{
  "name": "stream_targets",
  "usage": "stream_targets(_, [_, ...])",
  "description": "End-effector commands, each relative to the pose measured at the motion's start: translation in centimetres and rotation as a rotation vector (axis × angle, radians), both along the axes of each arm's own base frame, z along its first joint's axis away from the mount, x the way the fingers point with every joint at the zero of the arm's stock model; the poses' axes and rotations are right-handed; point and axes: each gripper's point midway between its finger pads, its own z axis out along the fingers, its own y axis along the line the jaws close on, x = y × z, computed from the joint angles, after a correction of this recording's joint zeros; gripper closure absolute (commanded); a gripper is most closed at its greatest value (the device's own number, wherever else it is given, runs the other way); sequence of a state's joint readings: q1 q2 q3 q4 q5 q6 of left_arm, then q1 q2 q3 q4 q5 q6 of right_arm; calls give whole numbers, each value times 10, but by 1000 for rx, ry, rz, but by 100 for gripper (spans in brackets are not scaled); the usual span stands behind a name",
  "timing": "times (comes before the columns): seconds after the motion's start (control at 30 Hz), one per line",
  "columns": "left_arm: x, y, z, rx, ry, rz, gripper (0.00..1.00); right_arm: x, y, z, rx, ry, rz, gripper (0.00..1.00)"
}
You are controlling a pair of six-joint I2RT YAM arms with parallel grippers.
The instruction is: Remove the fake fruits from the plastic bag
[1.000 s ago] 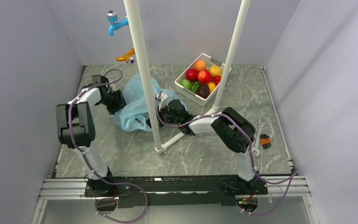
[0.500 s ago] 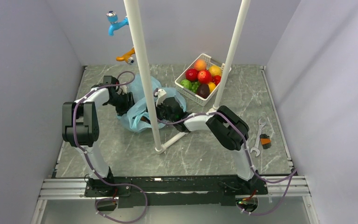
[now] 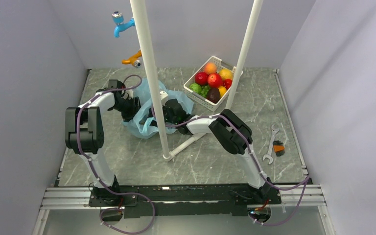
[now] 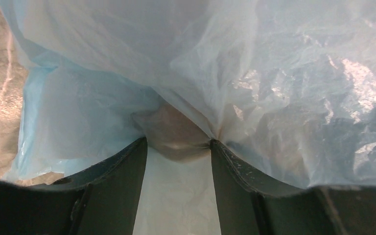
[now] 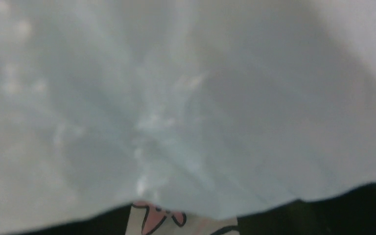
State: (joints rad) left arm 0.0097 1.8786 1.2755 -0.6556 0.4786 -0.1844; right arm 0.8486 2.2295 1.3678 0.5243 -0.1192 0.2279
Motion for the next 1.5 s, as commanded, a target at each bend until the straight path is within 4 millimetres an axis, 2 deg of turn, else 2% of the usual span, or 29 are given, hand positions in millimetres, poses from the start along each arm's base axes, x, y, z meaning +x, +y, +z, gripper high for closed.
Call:
stream_targets(0.0, [-12,-12,-7,-7,30,-58,44,-1,13,-14,-27,6,41,38])
stream_targets(0.1, [-12,-11,-7,-2,28,-56,44,-5,16,-25,-42,23,58,43])
stream_targets(0.3, [-11,-12,-4,-12,20,-55,43,-12,15,-38,-80,37,70,43])
stream_targets(0.5, [-10,-11,-1,-4,9,-54,41,-27,21,-41,-80,62,137,31])
stream_targets(0.57, [-9,-5,-3,32,6,-43,41,-30,20,-45,-95,60,137,27])
stream_targets(0.63, [-9,-9,0,7,2,-50,41,-31,18,-48,-103,62,136,25])
stream_targets(0.73, [-8,-8,2,14,-7,-47,38,-27,16,-50,-119,59,113,26])
stream_targets(0.8, [-7,-7,2,25,-8,-42,36,-27,15,-49,-125,52,115,32])
stream_targets(0.9, [-7,-2,1,52,-7,-29,35,-28,16,-39,-114,46,119,50])
stream_targets(1.0, [-5,6,1,70,-11,-4,34,-27,9,-19,-75,33,95,73])
stream_targets(1.03, [-5,7,2,72,-14,-2,33,-26,8,-5,-48,23,87,77])
stream_targets(1.07, [-5,7,2,72,-14,-1,33,-26,6,1,-32,23,82,79])
stream_targets(1.1, [-3,16,2,70,-11,25,33,-25,4,9,-16,23,76,81])
stream_targets(1.3, [-3,23,0,95,-6,37,33,-21,-12,56,67,-7,19,99])
stream_targets(1.47, [-3,25,0,107,-7,34,32,-19,-27,86,103,-41,-14,100])
